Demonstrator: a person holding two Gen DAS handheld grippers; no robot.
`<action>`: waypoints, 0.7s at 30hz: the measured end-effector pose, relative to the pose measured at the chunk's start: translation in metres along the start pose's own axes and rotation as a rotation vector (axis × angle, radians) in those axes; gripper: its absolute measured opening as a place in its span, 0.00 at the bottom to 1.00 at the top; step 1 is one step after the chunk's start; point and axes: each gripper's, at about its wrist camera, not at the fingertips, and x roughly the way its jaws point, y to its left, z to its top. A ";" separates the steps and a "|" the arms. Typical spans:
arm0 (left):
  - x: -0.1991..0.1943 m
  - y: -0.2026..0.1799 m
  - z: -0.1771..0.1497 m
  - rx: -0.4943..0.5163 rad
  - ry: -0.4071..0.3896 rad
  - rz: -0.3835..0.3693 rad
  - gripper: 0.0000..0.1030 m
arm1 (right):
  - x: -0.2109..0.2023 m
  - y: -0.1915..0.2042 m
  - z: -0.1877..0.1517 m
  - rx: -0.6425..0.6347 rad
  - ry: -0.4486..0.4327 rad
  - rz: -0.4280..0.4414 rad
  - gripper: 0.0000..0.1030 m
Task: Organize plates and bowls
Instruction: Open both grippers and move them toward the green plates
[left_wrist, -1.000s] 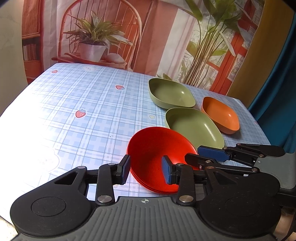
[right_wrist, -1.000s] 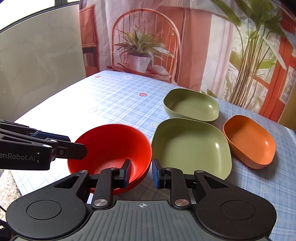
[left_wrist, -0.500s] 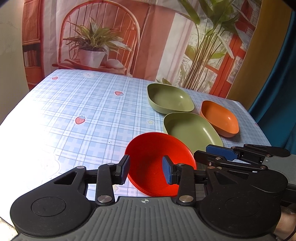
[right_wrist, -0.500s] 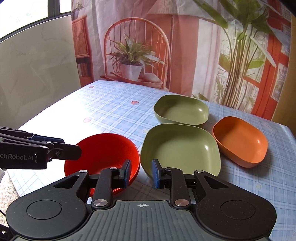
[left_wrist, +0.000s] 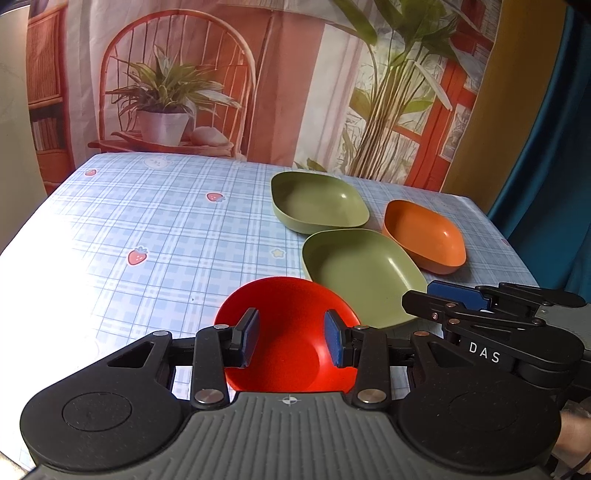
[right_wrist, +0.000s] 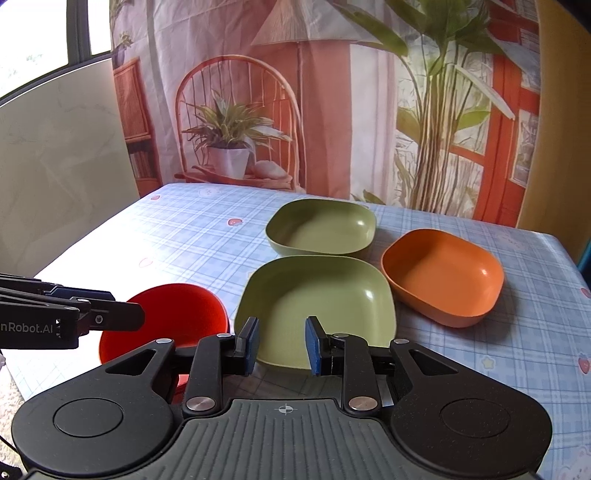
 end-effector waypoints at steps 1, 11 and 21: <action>0.001 -0.002 0.002 0.008 -0.001 -0.002 0.39 | -0.001 -0.004 0.000 0.004 -0.002 -0.004 0.26; 0.014 -0.023 0.015 0.062 0.001 -0.016 0.39 | -0.003 -0.047 -0.004 0.040 -0.010 -0.058 0.27; 0.032 -0.048 0.028 0.096 0.009 -0.051 0.39 | -0.007 -0.090 -0.007 0.061 -0.015 -0.132 0.27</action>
